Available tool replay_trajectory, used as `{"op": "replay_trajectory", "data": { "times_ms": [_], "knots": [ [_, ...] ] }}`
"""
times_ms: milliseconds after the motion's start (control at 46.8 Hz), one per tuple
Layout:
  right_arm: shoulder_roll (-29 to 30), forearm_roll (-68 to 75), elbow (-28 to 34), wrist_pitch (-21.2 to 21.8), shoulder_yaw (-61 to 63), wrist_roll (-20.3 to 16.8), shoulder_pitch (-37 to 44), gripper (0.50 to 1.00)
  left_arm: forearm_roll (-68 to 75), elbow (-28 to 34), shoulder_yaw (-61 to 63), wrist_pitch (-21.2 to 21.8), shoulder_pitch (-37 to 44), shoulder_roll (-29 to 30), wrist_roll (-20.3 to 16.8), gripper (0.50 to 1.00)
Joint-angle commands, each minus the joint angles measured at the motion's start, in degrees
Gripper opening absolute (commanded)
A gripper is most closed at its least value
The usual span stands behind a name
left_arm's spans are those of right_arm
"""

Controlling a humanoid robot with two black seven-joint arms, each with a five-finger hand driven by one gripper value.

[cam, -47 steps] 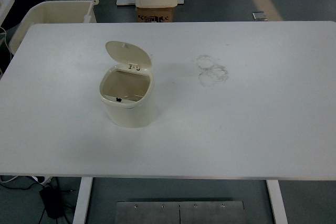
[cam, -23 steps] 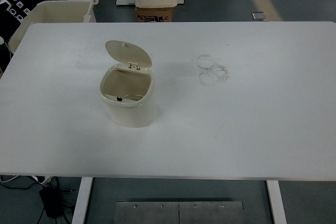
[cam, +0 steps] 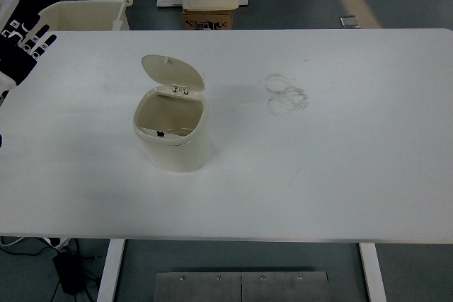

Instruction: Open trash can

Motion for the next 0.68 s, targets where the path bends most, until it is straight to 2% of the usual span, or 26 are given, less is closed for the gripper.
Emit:
{"op": "replay_trajectory", "data": {
  "times_ms": [0,663],
  "knots": [
    [0.0,0.0,0.0,0.0,0.0,0.0,0.04,0.991,0.01,0.0,0.02,-0.01,0.14,-0.02,0.06,1.0],
    [0.0,-0.09,0.0,0.0,0.0,0.09,0.04,0.991,0.1,0.0,0.02,-0.1,1.64,-0.11,0.06,1.0]
  ]
}}
